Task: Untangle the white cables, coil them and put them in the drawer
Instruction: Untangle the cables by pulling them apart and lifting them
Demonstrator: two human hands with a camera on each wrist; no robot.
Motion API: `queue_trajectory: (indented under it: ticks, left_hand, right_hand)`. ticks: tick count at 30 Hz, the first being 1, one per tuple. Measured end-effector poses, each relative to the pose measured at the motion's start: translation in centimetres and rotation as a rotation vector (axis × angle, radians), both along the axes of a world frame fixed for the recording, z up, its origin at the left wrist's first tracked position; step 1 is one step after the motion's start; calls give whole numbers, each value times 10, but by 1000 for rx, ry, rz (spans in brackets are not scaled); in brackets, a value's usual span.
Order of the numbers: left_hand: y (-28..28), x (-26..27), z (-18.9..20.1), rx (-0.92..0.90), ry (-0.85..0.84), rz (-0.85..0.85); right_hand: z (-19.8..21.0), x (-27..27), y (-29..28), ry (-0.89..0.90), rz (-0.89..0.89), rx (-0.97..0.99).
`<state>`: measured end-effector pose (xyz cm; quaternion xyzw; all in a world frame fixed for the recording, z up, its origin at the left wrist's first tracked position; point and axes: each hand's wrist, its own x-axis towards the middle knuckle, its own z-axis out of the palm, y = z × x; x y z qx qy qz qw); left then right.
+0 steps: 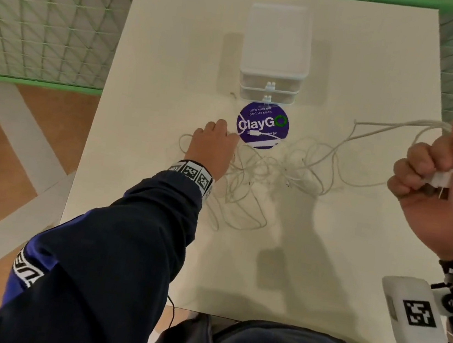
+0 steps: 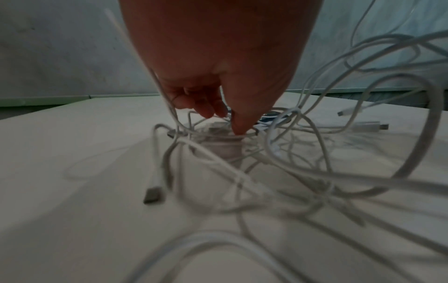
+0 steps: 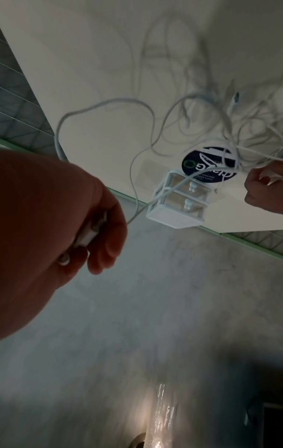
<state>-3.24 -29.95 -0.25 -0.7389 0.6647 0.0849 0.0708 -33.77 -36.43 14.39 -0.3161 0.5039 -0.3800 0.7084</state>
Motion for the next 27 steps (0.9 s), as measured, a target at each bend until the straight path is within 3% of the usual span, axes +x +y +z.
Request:
queue_trajectory:
  ticks: [3,6,8,12,16,22,27]
  left_hand:
    - [7,7,0,-35,19,8]
    - [10,8,20,-144,184,42]
    - [9,9,41,-229,253,63]
    - [9,16,77,-363,218,87]
    - [11,9,108,-353,269,91]
    - [19,-15,145,-293,568,250]
    - [39,-78,171,-434,548,173]
  right_hand:
    - [6,3,-2,-121,82,42]
    - [10,4,-3,-233,173,57]
    - [13,8,-1,-222,213,57]
    - [23,24,8,-226,232,67]
    - [31,42,16,-246,275,81]
    - [19,65,29,-121,408,59]
    - [11,89,48,19,438,70]
